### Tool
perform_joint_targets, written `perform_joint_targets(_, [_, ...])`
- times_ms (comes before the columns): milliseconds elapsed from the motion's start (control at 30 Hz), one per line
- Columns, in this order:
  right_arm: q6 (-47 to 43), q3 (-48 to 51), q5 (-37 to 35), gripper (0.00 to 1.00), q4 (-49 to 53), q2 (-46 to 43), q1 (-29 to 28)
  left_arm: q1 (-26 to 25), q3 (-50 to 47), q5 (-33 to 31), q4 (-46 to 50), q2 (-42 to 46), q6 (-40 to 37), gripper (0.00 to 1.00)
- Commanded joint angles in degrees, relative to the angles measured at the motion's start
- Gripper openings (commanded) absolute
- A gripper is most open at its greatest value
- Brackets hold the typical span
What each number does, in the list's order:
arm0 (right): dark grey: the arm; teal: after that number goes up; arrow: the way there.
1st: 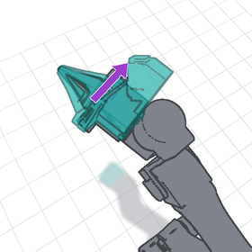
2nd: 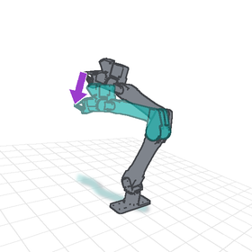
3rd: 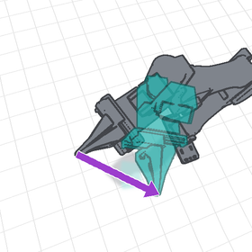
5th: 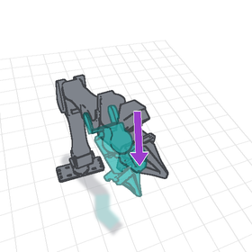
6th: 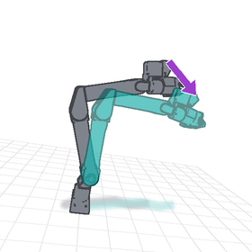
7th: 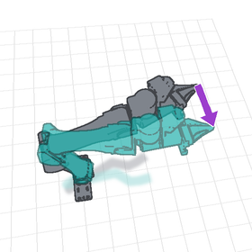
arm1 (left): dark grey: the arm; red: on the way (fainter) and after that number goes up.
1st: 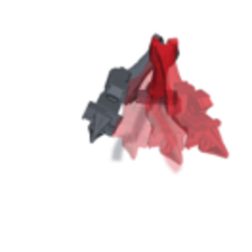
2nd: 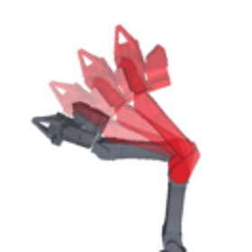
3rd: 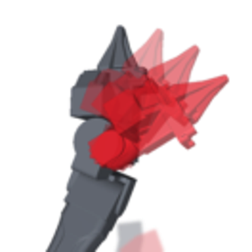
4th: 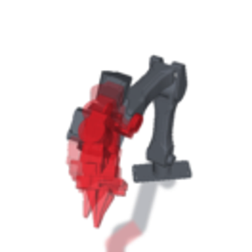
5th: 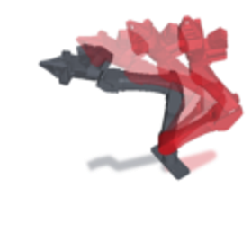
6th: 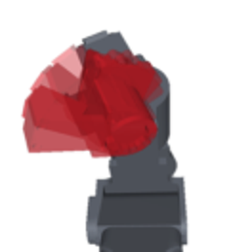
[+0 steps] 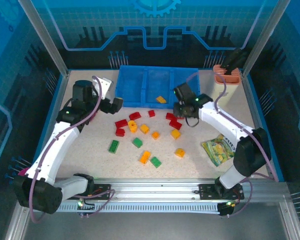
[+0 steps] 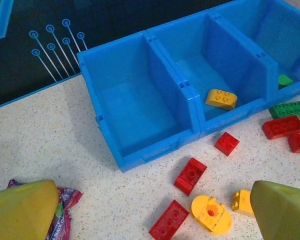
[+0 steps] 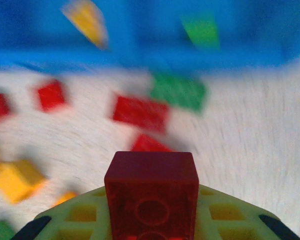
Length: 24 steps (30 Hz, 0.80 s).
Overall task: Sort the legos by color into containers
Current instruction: Pick up the lego from the center of the table, then place the lego in the container.
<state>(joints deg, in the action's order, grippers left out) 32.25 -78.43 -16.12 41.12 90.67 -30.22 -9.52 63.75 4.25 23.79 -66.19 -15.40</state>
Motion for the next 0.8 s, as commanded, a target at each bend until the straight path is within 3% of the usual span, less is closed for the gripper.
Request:
perform_joint_targets(0, [-23.52,-10.04,2.95,0.21,-0.05,3.41,-0.49,-0.34,-0.48,-0.04,-1.23,1.12,-0.34,0.99])
perform_joint_targets(167, [-32.15,-26.88,6.74,0.21,-0.63,16.19,-1.8,-0.33,-0.1,-0.21,-0.81,1.68,-0.25,0.99])
perform_joint_targets(300, [-37.41,-41.97,14.87,0.2,-2.16,27.03,-2.15,-0.33,-0.55,0.75,-0.74,2.3,0.96,1.0])
perform_joint_targets(500, [-39.36,-58.97,23.6,0.22,-4.24,41.51,-4.4,-0.31,-0.51,3.18,-0.74,2.58,0.91,1.0])
perform_joint_targets(633, [-40.36,-69.75,21.43,0.23,-4.41,52.52,-4.96,-0.33,-0.38,3.22,-0.43,2.45,0.97,1.0])
perform_joint_targets(767, [-46.58,-70.46,15.33,0.25,-6.49,56.65,-6.08,-0.28,-0.72,2.53,-0.67,3.16,0.6,0.99])
